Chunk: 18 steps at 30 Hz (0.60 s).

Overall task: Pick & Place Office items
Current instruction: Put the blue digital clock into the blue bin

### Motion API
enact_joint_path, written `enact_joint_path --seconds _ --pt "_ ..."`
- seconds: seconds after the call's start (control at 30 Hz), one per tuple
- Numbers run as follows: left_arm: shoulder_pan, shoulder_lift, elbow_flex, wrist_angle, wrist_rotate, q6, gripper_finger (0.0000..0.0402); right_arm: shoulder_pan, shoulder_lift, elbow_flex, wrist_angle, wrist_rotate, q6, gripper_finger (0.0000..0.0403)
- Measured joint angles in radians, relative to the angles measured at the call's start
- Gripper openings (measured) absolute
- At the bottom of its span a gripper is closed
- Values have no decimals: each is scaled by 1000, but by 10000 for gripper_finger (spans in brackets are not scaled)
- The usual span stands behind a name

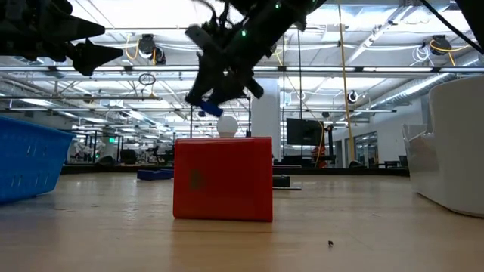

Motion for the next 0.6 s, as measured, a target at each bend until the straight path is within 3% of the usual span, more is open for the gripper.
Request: enact_joint_path --seconds 0.6 --pt "0 0 0 0 0 0 351 51 -92 2 119 -1 -135 148"
